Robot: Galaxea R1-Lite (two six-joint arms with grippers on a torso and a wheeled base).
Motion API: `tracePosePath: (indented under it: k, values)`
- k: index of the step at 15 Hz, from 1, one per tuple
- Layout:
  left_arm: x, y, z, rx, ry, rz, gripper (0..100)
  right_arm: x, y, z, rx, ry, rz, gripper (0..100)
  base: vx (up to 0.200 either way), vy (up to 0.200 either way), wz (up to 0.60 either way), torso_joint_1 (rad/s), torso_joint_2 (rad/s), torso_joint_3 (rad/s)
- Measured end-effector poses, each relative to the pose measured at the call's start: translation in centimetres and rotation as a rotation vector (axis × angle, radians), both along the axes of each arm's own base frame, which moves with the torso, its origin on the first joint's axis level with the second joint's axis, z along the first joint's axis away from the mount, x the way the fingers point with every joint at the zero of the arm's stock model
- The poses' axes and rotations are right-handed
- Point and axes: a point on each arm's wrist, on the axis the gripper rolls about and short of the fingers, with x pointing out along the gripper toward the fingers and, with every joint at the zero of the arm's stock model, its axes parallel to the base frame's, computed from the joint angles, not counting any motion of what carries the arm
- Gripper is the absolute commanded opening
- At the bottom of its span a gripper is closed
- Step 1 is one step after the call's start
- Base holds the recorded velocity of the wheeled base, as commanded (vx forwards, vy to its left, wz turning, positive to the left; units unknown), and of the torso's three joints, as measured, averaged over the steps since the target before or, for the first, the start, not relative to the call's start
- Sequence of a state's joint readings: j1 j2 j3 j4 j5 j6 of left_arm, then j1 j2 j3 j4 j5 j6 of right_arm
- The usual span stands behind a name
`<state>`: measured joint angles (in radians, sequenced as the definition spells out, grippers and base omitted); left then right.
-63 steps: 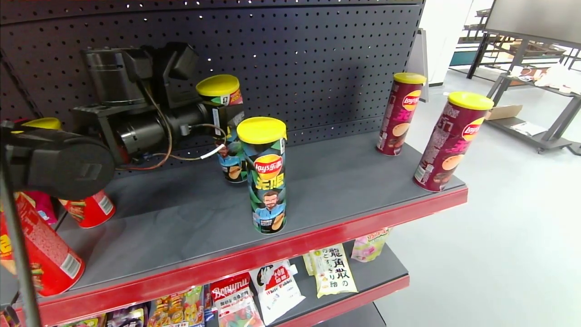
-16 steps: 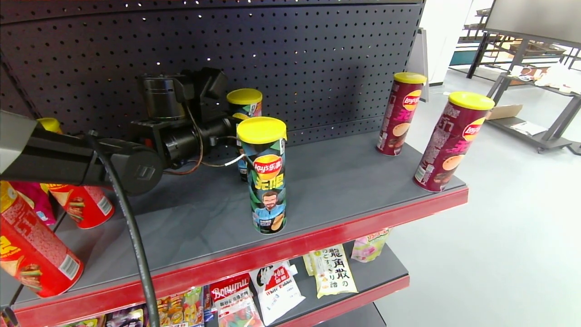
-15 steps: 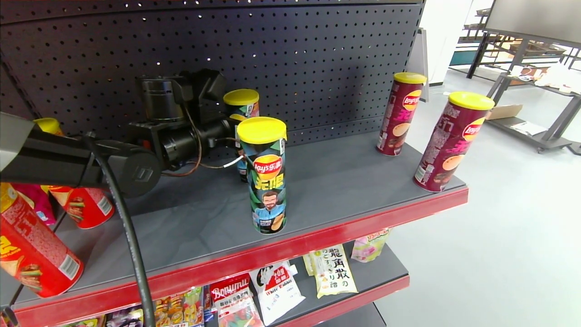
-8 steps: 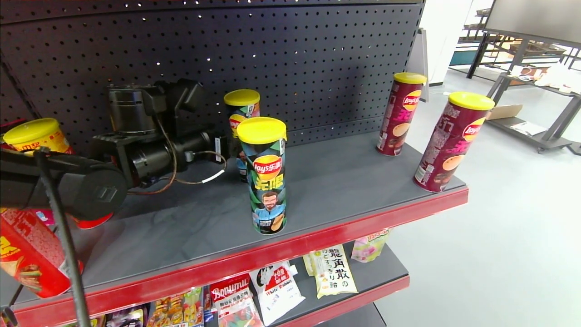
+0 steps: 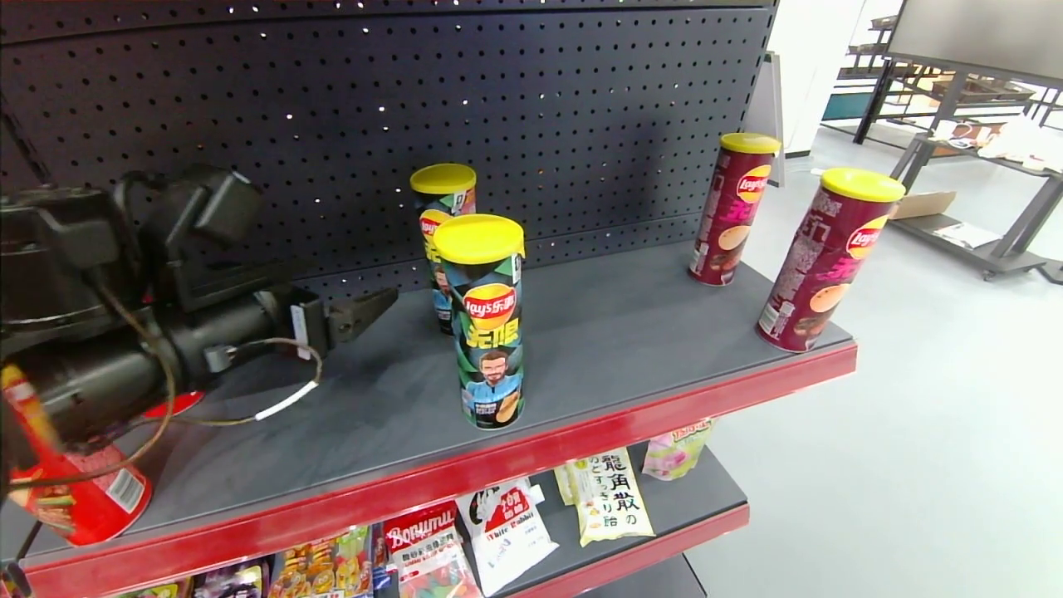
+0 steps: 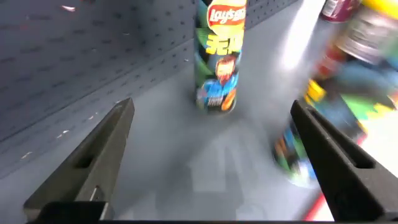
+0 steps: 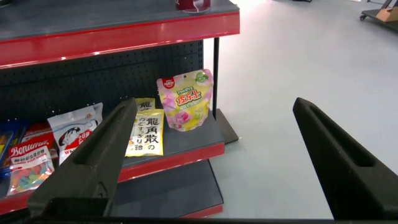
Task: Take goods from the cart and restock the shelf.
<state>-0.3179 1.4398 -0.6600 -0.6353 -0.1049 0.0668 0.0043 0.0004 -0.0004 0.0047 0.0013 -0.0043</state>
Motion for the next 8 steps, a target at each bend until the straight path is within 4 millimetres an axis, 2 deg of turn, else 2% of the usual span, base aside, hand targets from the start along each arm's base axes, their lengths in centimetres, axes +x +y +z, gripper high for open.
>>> tracePosePath:
  k: [4,6,8]
  values:
    - [-9.2,4.7,0.7,0.025,0.027,0.049,100,0.0,0.0,0.0,0.0,0.0,0.0,100,0.0,0.0,0.0,0.0,0.0,0.0]
    - [-14.6,6.2,-0.2,0.009,0.053,0.088,100,0.0,0.0,0.0,0.0,0.0,0.0,100,0.0,0.0,0.0,0.0,0.0,0.0]
    - [-18.5,7.1,-2.3,0.003,0.075,0.199,100,0.0,0.0,0.0,0.0,0.0,0.0,100,0.0,0.0,0.0,0.0,0.0,0.0]
